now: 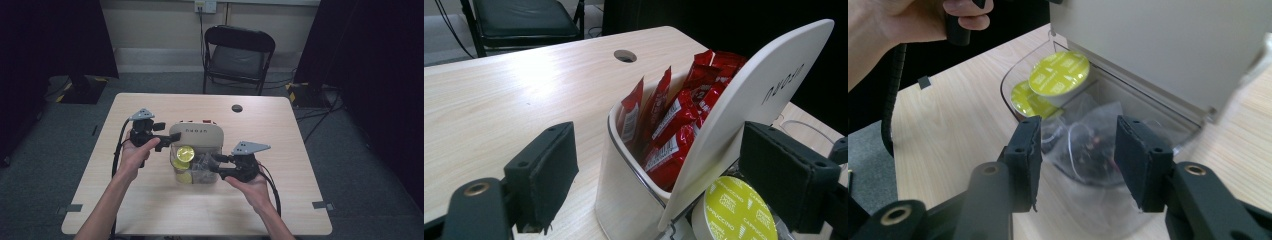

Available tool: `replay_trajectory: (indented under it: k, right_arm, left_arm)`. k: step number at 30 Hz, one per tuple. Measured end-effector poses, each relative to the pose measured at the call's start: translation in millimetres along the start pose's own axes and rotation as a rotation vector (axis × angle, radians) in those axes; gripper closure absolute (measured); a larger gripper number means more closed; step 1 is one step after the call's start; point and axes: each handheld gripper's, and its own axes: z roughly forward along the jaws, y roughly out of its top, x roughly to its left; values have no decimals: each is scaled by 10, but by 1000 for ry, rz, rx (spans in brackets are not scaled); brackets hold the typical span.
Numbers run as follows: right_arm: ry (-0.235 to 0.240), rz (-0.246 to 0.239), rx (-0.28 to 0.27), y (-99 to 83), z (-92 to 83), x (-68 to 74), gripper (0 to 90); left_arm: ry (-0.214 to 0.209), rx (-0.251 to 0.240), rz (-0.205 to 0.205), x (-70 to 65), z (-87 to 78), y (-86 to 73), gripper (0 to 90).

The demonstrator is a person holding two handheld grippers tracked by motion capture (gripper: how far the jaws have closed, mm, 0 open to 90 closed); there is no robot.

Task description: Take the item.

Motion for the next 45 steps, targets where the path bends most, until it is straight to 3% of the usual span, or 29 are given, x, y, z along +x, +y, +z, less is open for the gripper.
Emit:
replay_trajectory:
  k: [7, 21, 28, 37, 45]
  right_arm:
    - [22, 13, 13, 72, 185, -38, 550]
    - [24, 21, 70, 27, 365, -88, 620]
    - [16, 30, 86, 5, 378, -109, 678]
    - [33, 43, 91, -23, 377, -138, 897]
    - [35, 41, 85, -18, 375, -131, 900]
  left_arm:
    - [0, 3, 1, -6, 8, -8, 157]
    - [4, 16, 2, -12, 18, -18, 157]
    - [2, 19, 1, -8, 22, -26, 157]
    - [2, 20, -6, -14, 25, -27, 160]
    - [1, 25, -4, -10, 24, -25, 160]
